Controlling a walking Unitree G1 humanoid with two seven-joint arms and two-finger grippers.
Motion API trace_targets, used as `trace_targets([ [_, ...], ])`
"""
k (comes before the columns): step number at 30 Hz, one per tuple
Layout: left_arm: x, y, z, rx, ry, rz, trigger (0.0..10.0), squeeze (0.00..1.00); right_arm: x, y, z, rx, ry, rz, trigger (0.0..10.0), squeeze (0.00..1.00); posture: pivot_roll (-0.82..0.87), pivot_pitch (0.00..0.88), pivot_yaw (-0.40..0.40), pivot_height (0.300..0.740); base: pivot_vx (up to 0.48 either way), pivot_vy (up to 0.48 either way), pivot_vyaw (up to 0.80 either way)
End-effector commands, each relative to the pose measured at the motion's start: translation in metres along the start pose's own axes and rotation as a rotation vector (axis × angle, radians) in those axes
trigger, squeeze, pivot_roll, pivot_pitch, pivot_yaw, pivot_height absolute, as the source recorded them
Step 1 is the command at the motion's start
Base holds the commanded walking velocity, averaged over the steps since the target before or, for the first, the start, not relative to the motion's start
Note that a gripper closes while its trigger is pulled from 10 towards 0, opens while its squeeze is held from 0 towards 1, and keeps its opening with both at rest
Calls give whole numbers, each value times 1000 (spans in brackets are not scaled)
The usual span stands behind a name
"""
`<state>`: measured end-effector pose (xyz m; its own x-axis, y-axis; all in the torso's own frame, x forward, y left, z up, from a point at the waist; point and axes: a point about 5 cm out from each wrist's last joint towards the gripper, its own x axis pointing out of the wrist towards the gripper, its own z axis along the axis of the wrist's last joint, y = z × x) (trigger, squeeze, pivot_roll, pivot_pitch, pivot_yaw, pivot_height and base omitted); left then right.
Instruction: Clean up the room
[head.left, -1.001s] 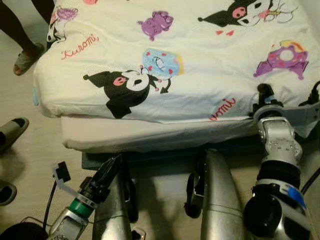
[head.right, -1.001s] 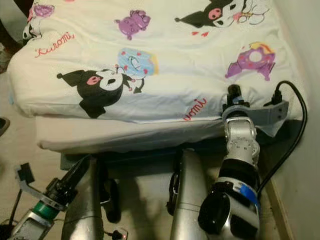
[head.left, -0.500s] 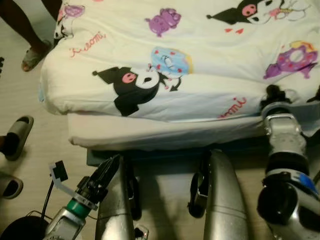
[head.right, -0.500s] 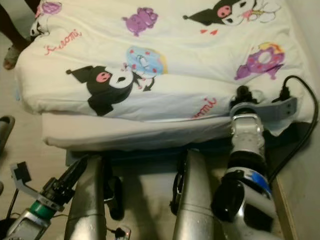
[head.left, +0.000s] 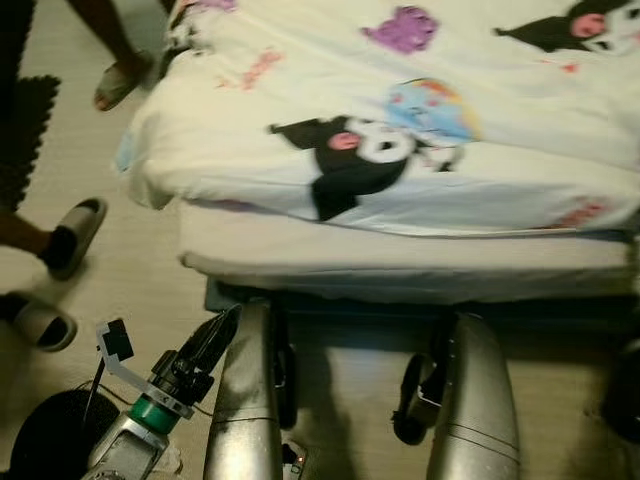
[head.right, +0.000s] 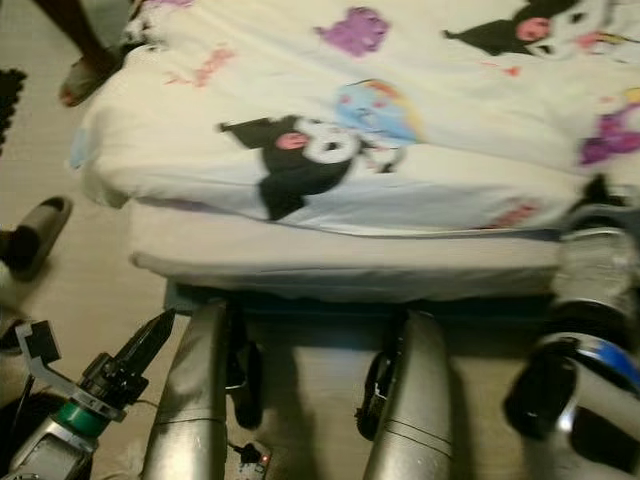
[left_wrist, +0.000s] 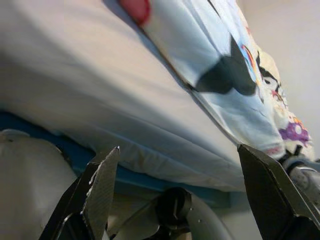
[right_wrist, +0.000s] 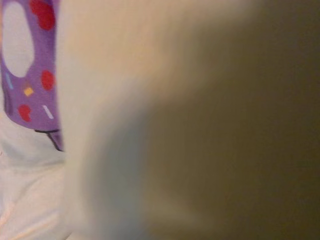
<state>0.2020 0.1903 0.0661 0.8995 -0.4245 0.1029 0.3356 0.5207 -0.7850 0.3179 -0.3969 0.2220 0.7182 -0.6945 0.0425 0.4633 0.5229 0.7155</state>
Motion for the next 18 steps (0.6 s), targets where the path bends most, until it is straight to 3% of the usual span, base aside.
trace_targets([
  [1,-10,8,-3,-15,13,53,10000,0,0,-29,49,2,-201,-131,0,0,1,348,197,576,0,0,0],
  [4,-9,9,-2,-15,16,54,10000,0,1,-34,61,-31,-214,-160,0,0,-2,347,198,576,0,0,0],
  [12,-9,11,-4,-17,20,57,10000,0,-1,-62,66,-228,-62,-293,0,0,-13,336,185,576,0,0,0],
  [18,-7,13,-5,-22,21,60,10000,0,-13,-103,83,-307,5,-405,0,0,-31,331,180,576,0,0,0],
])
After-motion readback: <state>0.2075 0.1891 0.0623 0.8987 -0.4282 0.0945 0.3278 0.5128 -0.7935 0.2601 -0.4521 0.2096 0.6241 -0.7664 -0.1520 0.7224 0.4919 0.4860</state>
